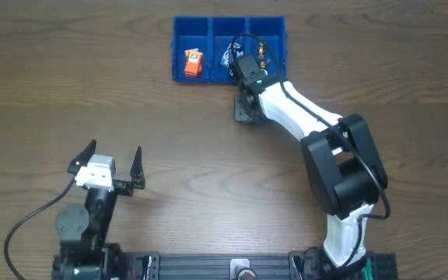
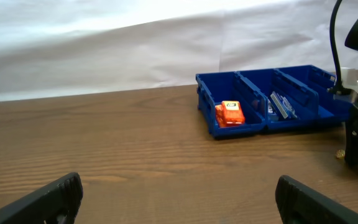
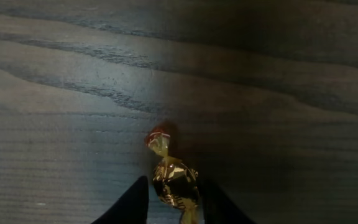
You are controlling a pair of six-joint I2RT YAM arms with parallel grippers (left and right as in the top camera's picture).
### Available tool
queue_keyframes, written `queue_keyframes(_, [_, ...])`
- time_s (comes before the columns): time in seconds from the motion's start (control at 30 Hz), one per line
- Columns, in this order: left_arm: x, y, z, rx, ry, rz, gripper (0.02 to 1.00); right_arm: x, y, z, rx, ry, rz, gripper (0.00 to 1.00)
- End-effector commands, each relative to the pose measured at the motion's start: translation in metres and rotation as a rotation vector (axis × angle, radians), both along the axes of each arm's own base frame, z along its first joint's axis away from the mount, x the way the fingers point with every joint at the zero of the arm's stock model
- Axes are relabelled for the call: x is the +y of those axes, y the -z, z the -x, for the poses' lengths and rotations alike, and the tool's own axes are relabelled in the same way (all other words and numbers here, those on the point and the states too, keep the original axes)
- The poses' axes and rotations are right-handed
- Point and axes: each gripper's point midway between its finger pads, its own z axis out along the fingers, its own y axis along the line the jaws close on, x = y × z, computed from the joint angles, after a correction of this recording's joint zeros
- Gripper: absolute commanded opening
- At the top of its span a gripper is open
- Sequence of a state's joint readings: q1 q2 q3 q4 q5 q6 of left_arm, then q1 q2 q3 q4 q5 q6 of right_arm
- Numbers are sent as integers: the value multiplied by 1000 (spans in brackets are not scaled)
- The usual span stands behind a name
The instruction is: Sort Candies Into Trays
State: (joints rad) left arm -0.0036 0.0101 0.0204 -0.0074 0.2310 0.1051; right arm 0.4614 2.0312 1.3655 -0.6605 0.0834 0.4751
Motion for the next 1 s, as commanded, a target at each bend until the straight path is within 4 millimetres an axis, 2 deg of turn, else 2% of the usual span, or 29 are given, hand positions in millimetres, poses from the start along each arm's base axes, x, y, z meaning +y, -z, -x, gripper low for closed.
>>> queue_keyframes(0.03, [-3,17,2,56,20,6,998,-3,6,1,5,10,23,268])
queue_keyframes(0.5, [-3,17,2,55,20,6,996,-3,6,0,1,10,20,200])
queue_keyframes(0.63, [-3,17,2,56,20,7,996,-1,-3,-4,-20,10,10,189])
queue_keyframes(0.7, [-3,17,2,56,20,6,998,1,-17,-8,-49,10,-4,189])
queue_keyframes(0.73, [-3,17,2,55,20,6,998,2,-36,-12,-89,12,-19,189])
queue_keyframes(0.83, [-3,17,2,56,20,6,998,-3,-69,-18,-165,25,-10,187])
queue_keyframes(1.0, [-3,17,2,56,20,6,996,-17,-136,-37,-328,34,51,187])
